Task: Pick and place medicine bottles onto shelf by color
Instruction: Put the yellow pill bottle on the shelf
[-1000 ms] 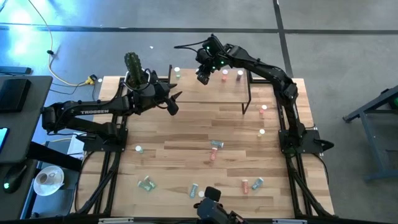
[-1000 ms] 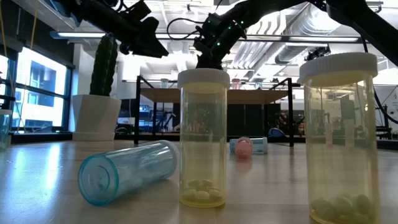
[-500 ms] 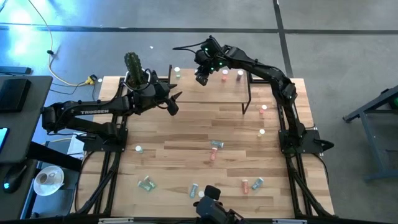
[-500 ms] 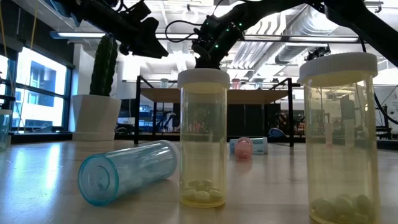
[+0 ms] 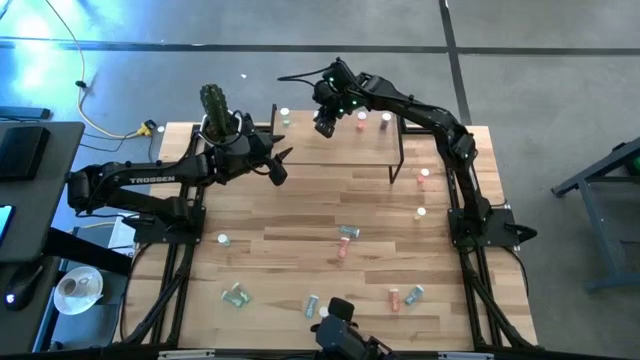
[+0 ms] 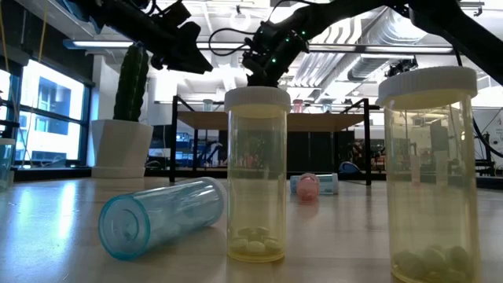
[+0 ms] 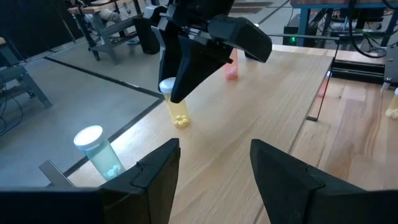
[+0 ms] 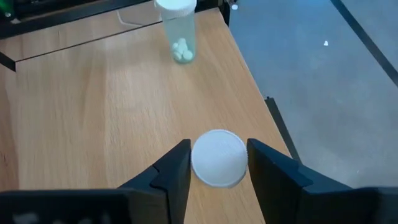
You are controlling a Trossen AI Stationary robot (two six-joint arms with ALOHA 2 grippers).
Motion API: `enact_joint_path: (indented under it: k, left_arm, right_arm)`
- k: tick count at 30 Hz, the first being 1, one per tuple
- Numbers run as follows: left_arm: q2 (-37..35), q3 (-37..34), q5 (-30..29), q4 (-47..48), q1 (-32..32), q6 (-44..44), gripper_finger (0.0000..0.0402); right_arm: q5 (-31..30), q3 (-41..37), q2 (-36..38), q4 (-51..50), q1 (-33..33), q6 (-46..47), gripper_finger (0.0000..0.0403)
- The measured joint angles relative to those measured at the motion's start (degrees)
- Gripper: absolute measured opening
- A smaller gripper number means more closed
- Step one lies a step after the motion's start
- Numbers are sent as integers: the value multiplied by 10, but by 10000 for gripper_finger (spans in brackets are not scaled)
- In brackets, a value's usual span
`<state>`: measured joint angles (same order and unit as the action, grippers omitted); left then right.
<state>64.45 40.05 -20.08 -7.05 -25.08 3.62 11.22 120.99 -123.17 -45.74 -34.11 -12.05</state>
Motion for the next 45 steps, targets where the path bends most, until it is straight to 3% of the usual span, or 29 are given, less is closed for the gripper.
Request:
enact_joint_path:
  k: [16,26,37,45]
  left_arm:
    - [0,0,0,5,0,0,186]
    - [0,0,0,12,0,6,186]
    - [0,0,0,10,0,6,186]
    - [0,0,0,8,0,5,186]
  right_arm:
    - [-3,0,48,-18,0,0,152]
    - [-95,0,120,-89,-7,-28,152]
    - [-175,0,134,-208,-35,-35,152]
    - [-180,0,129,-234,-50,-19,152]
